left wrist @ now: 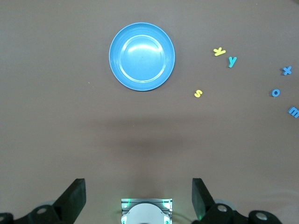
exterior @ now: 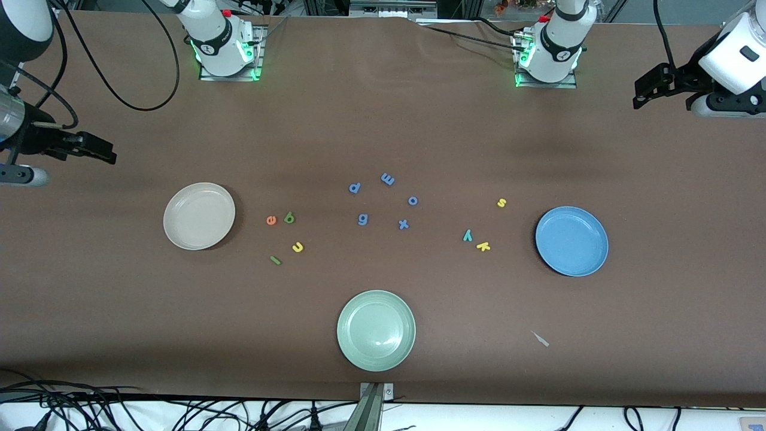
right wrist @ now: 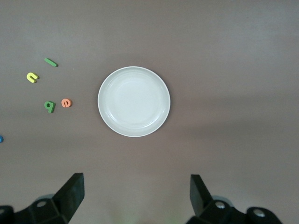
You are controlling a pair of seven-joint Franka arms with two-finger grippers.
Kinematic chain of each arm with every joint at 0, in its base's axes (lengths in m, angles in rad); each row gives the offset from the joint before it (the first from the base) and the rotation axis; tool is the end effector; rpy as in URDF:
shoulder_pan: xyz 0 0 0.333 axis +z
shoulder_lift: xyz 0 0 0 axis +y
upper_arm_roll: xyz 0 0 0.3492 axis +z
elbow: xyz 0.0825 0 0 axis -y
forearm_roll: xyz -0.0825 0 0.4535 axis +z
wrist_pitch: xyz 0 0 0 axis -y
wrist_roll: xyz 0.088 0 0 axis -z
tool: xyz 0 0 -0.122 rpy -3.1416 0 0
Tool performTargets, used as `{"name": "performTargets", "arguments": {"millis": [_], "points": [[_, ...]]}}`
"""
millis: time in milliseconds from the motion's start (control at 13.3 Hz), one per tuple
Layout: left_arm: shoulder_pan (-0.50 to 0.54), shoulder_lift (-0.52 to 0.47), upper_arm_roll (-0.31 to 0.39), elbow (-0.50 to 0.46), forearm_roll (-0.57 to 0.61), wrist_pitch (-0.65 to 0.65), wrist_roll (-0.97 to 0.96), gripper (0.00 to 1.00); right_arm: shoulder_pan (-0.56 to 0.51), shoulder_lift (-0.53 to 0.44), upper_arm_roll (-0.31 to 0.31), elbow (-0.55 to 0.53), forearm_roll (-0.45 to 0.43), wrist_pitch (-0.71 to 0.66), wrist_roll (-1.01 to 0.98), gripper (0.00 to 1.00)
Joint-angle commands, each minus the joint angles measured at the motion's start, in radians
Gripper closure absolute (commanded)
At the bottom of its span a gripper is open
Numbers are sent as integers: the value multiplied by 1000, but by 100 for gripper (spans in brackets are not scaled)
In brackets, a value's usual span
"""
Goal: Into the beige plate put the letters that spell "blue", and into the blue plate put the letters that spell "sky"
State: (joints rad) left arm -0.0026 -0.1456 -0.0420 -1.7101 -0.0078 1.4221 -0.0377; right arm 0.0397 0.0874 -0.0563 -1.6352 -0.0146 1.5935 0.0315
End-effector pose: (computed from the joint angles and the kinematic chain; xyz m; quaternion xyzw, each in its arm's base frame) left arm 0.5531 -0.0274 0.6425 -0.9975 0.0033 0.0712 0.0021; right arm 0.6449 -0.0112 0.5544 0.9976 -0.0234 -0.0644 0.0102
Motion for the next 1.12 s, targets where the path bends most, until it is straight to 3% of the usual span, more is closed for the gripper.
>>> {"name": "performTargets", "arguments": {"millis": [0, 300, 525, 825, 1050], "points": [[13, 18, -4, 33, -21, -23, -8, 0, 72, 67, 7, 17, 1, 26, 4, 0], [13, 18, -4, 33, -21, -25, -5, 0, 176, 242, 9, 15, 64, 184, -5, 0], [13, 24, -4, 33, -20, -25, 1, 0, 262, 360, 9, 15, 50, 327, -14, 0], [13, 43, -12, 7, -31, -12, 1, 0, 321, 492, 9, 14, 28, 508, -218, 0], [3, 93, -18, -77, -43, 108, 1, 0, 339, 557, 9, 9, 13, 614, -323, 0]]}}
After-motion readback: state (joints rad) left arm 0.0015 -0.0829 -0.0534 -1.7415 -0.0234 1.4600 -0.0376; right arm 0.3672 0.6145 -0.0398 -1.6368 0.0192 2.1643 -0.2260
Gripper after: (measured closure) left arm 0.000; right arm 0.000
